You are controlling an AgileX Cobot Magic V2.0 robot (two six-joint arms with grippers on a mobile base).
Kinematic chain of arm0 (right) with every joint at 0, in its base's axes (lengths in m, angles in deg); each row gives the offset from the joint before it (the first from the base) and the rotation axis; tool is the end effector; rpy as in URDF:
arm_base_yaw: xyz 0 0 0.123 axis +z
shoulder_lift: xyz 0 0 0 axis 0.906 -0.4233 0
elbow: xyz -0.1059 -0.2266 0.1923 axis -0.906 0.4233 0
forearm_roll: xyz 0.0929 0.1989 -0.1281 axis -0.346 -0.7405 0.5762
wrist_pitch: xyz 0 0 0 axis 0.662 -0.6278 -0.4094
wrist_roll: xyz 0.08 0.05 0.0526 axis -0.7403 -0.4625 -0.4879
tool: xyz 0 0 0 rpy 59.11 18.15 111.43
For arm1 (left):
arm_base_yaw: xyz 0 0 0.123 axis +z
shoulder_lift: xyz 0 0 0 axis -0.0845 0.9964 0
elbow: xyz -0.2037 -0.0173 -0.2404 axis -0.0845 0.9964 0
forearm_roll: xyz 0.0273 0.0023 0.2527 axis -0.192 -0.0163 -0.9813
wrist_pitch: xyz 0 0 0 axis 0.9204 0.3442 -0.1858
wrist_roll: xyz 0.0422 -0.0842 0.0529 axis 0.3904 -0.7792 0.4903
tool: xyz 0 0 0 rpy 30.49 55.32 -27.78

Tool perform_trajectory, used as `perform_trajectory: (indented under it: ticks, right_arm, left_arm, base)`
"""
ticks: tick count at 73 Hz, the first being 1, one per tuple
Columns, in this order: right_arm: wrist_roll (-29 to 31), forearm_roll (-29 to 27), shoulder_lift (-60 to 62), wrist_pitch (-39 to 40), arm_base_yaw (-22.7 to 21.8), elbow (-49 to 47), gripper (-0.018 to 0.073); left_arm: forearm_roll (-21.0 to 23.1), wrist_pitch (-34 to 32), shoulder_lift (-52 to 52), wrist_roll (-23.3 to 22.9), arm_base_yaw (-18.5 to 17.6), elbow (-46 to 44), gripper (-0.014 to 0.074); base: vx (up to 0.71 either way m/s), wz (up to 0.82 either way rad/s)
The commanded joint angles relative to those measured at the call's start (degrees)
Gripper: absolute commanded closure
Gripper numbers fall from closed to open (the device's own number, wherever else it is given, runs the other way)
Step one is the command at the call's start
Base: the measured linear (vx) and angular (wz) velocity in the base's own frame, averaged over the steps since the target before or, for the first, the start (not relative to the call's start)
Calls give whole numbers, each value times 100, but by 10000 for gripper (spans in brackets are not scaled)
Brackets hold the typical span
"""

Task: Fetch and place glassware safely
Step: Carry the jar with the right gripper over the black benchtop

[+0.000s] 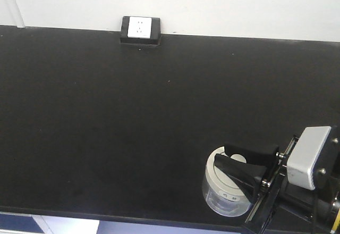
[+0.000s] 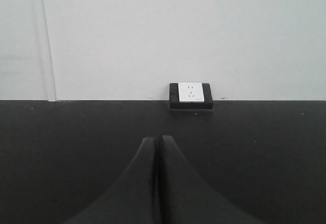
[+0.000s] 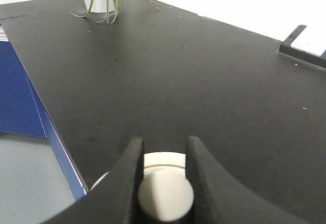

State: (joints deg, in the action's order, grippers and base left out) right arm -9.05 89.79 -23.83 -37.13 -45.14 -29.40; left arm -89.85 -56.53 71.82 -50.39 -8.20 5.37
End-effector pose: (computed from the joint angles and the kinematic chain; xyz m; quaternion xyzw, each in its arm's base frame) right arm 0.1445 0.1080 0.2764 -0.3145 0.6938 0.2740 0.5870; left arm 0.0682 -0.0037 0.2737 -0.0019 0.6999 -0.0418 0.7130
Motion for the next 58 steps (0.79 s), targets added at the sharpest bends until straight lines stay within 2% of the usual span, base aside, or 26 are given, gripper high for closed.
perform_trajectory:
  ticks: [1, 58]
  right_arm:
    - [47, -234, 77, 360, -10, -175, 560]
    - [47, -251, 55, 360, -10, -175, 560]
  left_arm:
    - [32, -411, 69, -37, -37, -154, 603]
    - [32, -411, 83, -37, -43, -154, 603]
  base:
    - [11, 5]
    - [7, -4]
